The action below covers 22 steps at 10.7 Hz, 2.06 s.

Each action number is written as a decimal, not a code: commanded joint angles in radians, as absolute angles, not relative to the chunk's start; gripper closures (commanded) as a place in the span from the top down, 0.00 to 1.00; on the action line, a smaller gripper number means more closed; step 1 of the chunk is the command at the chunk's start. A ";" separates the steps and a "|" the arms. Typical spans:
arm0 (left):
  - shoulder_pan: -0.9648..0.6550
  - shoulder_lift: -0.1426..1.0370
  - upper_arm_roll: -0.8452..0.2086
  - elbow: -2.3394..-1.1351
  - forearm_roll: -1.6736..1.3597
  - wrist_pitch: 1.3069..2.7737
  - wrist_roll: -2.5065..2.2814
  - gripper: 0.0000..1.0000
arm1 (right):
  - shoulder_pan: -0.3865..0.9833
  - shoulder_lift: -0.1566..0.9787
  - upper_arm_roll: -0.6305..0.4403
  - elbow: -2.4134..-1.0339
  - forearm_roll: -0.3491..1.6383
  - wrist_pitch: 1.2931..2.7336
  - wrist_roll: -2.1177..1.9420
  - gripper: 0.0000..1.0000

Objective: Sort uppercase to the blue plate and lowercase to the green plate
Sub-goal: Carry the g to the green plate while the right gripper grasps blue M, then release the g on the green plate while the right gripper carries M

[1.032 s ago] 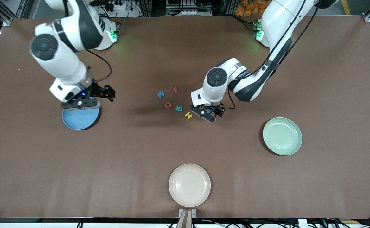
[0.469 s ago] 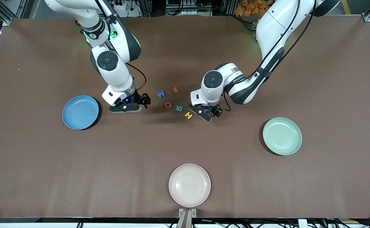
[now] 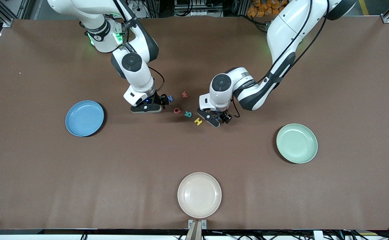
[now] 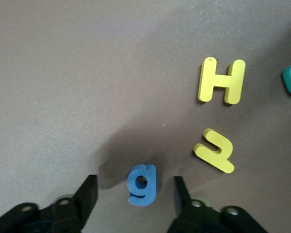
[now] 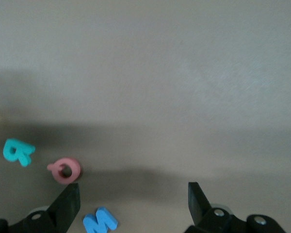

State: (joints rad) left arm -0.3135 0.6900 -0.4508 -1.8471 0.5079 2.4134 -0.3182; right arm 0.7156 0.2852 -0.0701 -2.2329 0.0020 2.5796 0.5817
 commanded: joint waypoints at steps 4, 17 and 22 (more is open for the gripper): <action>-0.316 0.693 -0.443 -1.842 0.551 2.430 -0.318 0.00 | 0.730 0.327 0.037 -2.316 0.012 2.721 0.594 0.98; 0.198 0.561 -0.351 -1.832 0.402 2.312 -0.193 0.21 | 0.723 0.413 0.049 -2.326 -0.003 2.816 0.296 0.77; 0.172 0.532 -0.403 -1.841 0.391 2.304 -0.280 1.00 | 0.723 0.414 0.049 -2.324 -0.003 2.816 0.290 0.39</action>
State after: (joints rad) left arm 0.1946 0.5711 -0.3709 -1.8310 0.4105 2.3181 -0.2247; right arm 0.7267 0.4028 0.0416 -2.3241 -0.0016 2.8040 0.3008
